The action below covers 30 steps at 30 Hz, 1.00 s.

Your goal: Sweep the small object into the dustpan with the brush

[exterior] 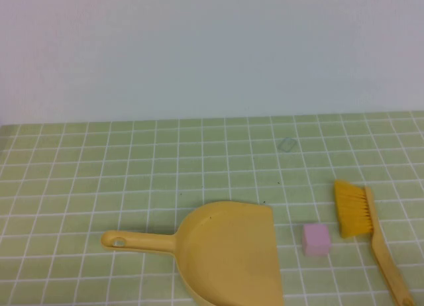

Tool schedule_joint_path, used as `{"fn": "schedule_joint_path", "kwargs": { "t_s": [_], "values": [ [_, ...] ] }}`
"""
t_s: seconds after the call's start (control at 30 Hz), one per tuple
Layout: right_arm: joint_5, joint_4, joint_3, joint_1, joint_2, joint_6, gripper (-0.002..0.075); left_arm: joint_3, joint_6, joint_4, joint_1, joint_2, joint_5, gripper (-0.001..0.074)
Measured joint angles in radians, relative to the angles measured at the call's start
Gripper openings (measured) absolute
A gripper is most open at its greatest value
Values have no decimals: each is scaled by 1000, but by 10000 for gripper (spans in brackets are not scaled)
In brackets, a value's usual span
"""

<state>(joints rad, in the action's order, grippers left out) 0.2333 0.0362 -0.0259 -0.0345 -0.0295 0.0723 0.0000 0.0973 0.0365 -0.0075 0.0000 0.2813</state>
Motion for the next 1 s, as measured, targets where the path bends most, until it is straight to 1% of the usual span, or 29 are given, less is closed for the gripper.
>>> {"fn": "schedule_joint_path", "kwargs": {
  "t_s": [0.03, 0.1, 0.23, 0.3, 0.4, 0.5, 0.67, 1.0],
  "values": [
    [0, 0, 0, 0, 0, 0, -3, 0, 0, 0, 0, 0, 0, -4],
    [-81, 0, 0, 0, 0, 0, -3, 0, 0, 0, 0, 0, -66, -4],
    [-307, 0, 0, 0, 0, 0, -3, 0, 0, 0, 0, 0, -281, -4],
    [-425, 0, 0, 0, 0, 0, -3, 0, 0, 0, 0, 0, -419, -4],
    [-546, 0, 0, 0, 0, 0, -3, 0, 0, 0, 0, 0, -595, -4],
    [-602, 0, 0, 0, 0, -11, -3, 0, 0, 0, 0, 0, -708, -4],
    [-597, -3, 0, 0, 0, -11, -3, 0, 0, 0, 0, 0, -756, -4],
    [-595, -12, 0, 0, 0, -11, -3, 0, 11, 0, 0, 0, -757, -4]
  ]
}}
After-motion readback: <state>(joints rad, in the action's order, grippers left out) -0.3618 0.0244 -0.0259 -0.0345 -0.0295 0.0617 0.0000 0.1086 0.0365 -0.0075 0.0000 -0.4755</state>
